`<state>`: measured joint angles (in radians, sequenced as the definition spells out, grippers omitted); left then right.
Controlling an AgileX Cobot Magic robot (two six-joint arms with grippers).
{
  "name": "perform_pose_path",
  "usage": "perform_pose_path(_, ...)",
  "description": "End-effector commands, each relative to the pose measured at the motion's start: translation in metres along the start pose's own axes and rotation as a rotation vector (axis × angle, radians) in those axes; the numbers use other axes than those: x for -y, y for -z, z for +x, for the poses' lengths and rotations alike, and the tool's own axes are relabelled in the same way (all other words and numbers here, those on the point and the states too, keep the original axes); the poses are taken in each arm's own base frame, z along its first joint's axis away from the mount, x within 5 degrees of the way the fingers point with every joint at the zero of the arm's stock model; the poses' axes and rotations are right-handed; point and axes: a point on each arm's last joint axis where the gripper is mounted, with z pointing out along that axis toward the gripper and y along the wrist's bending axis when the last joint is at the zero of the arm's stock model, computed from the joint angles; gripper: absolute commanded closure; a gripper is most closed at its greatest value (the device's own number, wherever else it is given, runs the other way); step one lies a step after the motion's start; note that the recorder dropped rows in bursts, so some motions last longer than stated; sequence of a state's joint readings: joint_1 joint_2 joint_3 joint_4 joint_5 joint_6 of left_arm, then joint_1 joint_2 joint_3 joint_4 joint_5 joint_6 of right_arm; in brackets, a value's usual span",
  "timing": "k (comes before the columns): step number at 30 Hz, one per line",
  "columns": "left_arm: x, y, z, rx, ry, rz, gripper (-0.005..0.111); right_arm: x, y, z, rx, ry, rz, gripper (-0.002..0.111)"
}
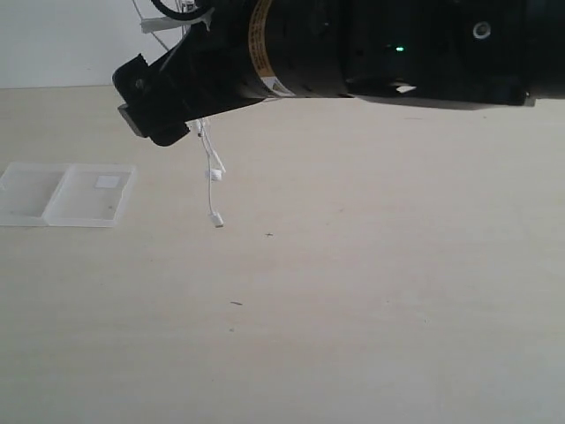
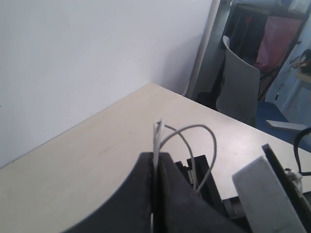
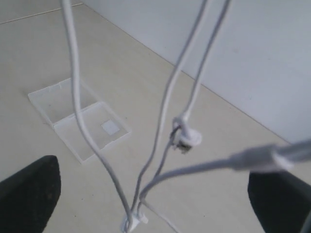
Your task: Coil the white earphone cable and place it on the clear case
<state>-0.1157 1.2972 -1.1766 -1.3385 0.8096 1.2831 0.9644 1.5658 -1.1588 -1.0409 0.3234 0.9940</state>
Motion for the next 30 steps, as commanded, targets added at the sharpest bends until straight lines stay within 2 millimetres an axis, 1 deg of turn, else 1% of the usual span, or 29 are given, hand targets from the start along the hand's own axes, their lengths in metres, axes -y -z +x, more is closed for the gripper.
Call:
perform_pose_path(1,0.002,0.003,-0.006,0.032,0.016,0.000,0.107,0.001,-0.001,-0.002,0.005,0.001,0.007,0.026)
perform_pose_path(4,0.002,0.003,-0.006,0.031,0.016,0.002,0.107,0.001,-0.001,-0.002,0.006,-0.002,0.003,0.039)
perform_pose_path(8,0.002,0.003,-0.006,0.031,0.016,0.002,0.107,-0.001,-0.001,-0.003,0.018,-0.002,-0.016,0.050)
perform_pose_path(10,0.002,0.003,-0.006,0.031,0.016,0.002,0.107,-0.003,0.000,-0.004,0.032,0.006,-0.035,0.052)
perform_pose_path(15,0.002,0.003,-0.006,0.035,0.022,0.003,0.107,-0.006,0.000,-0.009,0.066,0.008,-0.073,0.052)
perform_pose_path(18,0.002,0.003,-0.006,0.039,0.025,0.004,0.107,-0.005,0.001,-0.013,0.076,-0.005,-0.072,0.057)
perform_pose_path(20,0.002,0.003,-0.007,0.040,0.027,0.005,0.107,-0.006,0.002,-0.014,0.080,-0.009,-0.074,0.063)
perform_pose_path(23,0.002,0.003,-0.007,0.041,0.030,0.005,0.107,-0.005,0.002,-0.014,0.077,-0.010,-0.067,0.078)
perform_pose_path(24,0.002,0.003,-0.007,0.043,0.034,0.006,0.107,-0.005,0.002,-0.014,0.077,-0.010,-0.067,0.085)
perform_pose_path(29,0.002,0.003,-0.008,0.050,0.041,0.008,0.107,-0.005,0.001,-0.014,0.074,-0.011,-0.064,0.107)
perform_pose_path(30,0.002,0.003,-0.008,0.050,0.041,0.008,0.107,-0.004,0.002,-0.014,0.071,-0.014,-0.057,0.108)
